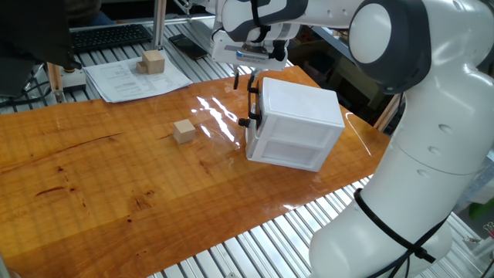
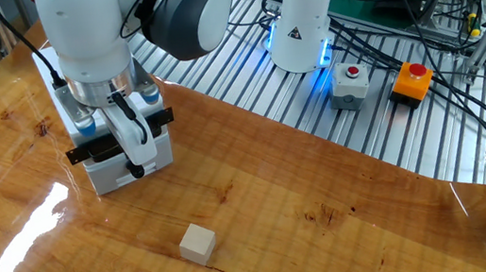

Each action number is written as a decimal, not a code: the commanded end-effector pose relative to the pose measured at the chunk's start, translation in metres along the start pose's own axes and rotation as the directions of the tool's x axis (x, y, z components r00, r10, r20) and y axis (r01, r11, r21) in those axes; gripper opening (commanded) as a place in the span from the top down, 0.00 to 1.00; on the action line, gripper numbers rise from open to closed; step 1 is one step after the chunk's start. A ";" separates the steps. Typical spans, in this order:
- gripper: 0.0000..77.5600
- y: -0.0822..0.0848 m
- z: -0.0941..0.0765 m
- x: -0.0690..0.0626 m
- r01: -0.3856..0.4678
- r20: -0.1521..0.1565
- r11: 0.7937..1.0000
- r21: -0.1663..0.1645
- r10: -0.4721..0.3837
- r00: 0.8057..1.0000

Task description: Put things in the drawer

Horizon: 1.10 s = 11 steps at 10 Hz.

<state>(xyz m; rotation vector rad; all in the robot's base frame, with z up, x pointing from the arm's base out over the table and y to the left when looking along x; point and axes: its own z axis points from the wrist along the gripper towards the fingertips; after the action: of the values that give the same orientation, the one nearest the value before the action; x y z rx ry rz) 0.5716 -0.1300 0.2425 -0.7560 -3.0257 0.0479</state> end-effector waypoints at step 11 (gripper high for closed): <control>0.00 0.013 0.001 0.008 -0.044 0.001 0.999 -0.012 0.044 0.999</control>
<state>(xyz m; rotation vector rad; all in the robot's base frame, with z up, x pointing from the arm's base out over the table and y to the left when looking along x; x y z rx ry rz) 0.5705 -0.1210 0.2413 -0.8089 -3.0136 0.0379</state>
